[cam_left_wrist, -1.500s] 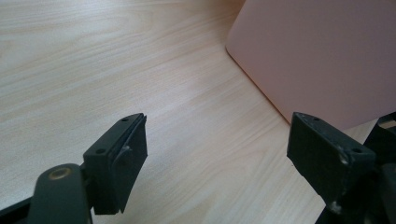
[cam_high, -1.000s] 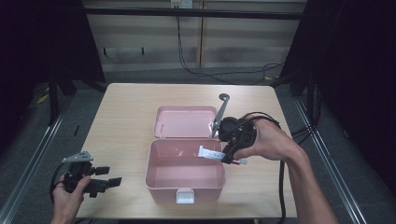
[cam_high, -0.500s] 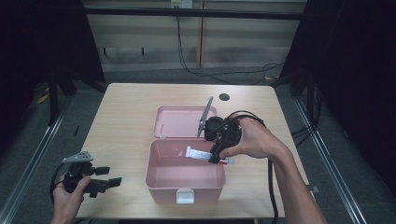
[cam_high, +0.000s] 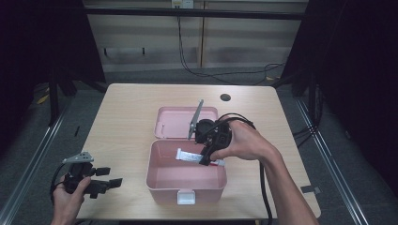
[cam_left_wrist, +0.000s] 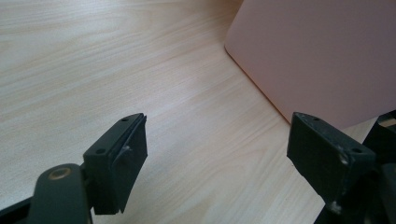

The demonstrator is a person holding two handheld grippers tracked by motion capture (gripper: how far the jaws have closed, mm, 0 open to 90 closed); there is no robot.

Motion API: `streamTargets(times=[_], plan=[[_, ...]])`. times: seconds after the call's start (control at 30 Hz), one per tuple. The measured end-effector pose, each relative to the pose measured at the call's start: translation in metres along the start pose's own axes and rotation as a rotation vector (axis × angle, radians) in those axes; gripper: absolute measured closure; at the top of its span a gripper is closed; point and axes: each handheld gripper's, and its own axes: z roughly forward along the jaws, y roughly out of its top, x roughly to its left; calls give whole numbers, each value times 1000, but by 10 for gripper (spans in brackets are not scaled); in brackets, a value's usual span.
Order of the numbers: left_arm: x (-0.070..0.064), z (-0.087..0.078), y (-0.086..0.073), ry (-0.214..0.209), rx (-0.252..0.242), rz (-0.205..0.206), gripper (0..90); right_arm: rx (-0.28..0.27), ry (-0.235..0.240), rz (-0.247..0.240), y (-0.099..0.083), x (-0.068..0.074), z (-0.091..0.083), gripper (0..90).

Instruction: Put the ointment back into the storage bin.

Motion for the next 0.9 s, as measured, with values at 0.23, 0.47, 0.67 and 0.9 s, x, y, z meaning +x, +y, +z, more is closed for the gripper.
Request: streamTargets(times=[0.23,0.47,0.67,0.9], plan=[[0,0,0,-2,0,2,200,22,29,-4,7,0,13,715],[0,0,0,-4,-2,0,200,35,52,-30,15,1,27,716],[0,0,0,-4,-2,0,200,66,82,-34,21,1,42,716],[0,0,0,-3,0,0,200,89,113,-44,24,1,57,715]])
